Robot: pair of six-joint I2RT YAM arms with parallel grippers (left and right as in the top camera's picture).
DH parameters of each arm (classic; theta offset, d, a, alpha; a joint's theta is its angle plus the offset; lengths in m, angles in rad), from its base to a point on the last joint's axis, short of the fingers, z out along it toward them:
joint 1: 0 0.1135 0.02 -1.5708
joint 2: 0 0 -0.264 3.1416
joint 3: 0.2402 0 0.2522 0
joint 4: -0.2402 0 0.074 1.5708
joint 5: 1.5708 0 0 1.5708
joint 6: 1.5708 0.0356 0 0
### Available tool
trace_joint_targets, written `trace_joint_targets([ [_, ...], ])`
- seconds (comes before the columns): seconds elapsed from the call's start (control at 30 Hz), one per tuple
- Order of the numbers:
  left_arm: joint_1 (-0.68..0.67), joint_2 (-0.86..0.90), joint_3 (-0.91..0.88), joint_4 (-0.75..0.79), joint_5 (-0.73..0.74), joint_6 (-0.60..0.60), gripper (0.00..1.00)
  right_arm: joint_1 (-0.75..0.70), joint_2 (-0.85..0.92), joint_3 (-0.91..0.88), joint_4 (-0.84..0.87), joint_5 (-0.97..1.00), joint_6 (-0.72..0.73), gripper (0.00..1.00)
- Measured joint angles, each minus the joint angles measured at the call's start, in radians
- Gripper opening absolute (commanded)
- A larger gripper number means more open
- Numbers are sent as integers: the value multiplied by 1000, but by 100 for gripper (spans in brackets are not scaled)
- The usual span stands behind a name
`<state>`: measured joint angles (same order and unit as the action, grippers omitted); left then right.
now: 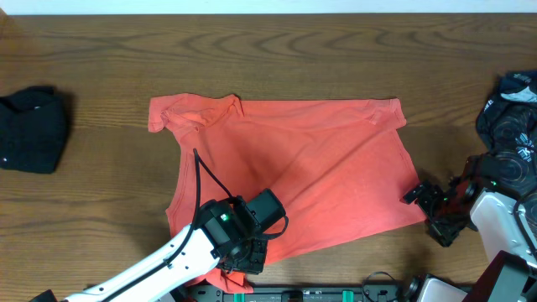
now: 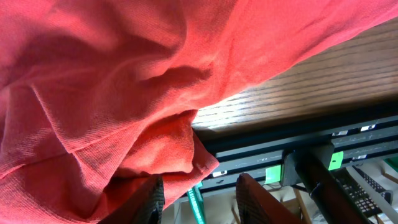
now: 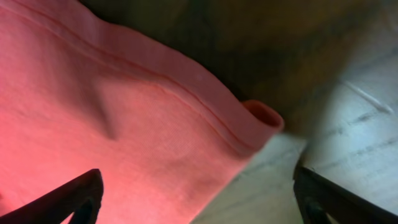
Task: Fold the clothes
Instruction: 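Grasp the T-shirt's right edge with the right gripper and pull it right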
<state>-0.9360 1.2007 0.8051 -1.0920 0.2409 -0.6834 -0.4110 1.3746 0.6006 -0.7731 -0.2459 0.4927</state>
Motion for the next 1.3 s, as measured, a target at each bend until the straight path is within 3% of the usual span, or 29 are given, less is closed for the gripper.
trace_joint_targets([
  [0.13,0,0,0,-2,10,0,40,0,0,-1,60,-2,26,93],
  [0.27,0,0,0,-14,28,0,40,0,0,-1,91,18,63,78],
  [0.3,0,0,0,-20,33,0,41,0,0,-2,101,21,71,70],
  [0.37,0,0,0,-30,43,0,40,0,0,-2,121,29,87,27],
  [0.47,0,0,0,-34,49,0,40,0,9,-4,143,37,103,1],
  [0.83,0,0,0,-45,53,0,39,-14,45,-17,225,40,117,1],
  [1.3,0,0,0,-17,64,0,40,-309,55,162,130,38,137,1],
])
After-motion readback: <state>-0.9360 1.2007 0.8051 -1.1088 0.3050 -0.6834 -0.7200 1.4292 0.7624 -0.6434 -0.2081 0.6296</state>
